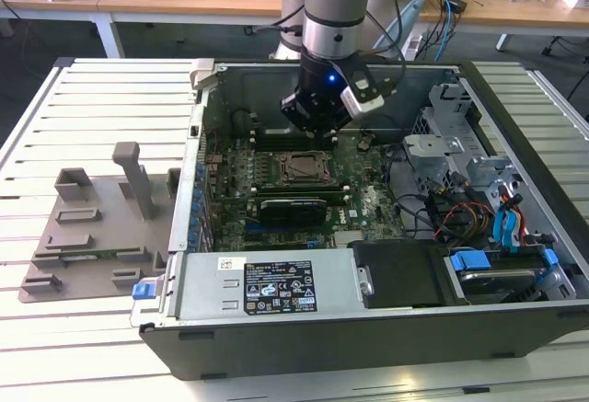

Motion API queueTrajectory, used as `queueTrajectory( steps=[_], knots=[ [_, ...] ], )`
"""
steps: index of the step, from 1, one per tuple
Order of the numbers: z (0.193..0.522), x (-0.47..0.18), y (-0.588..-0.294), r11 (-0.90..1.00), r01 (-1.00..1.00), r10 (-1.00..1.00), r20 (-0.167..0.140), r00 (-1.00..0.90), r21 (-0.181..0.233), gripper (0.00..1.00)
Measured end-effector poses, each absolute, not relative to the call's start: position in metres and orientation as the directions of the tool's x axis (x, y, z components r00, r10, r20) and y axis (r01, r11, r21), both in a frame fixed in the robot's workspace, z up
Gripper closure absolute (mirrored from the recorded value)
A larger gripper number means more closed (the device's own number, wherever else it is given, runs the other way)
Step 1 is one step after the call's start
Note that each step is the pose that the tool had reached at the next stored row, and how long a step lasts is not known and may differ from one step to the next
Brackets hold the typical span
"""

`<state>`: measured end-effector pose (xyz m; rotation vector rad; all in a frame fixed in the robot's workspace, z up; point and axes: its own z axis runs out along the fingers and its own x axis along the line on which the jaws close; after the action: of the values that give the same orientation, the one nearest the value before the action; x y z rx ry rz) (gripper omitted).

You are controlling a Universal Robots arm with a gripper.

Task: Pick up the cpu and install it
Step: 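Install the first cpu locking lever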

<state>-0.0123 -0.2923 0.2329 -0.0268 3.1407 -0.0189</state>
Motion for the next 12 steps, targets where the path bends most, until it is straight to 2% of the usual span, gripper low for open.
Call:
queueTrajectory(
  steps=[12],
  knots=[
    [0.2356,-0.0123,-0.295,0.999,-0.017,-0.017,0.0,-1.0,-0.03,0.89]
  ],
)
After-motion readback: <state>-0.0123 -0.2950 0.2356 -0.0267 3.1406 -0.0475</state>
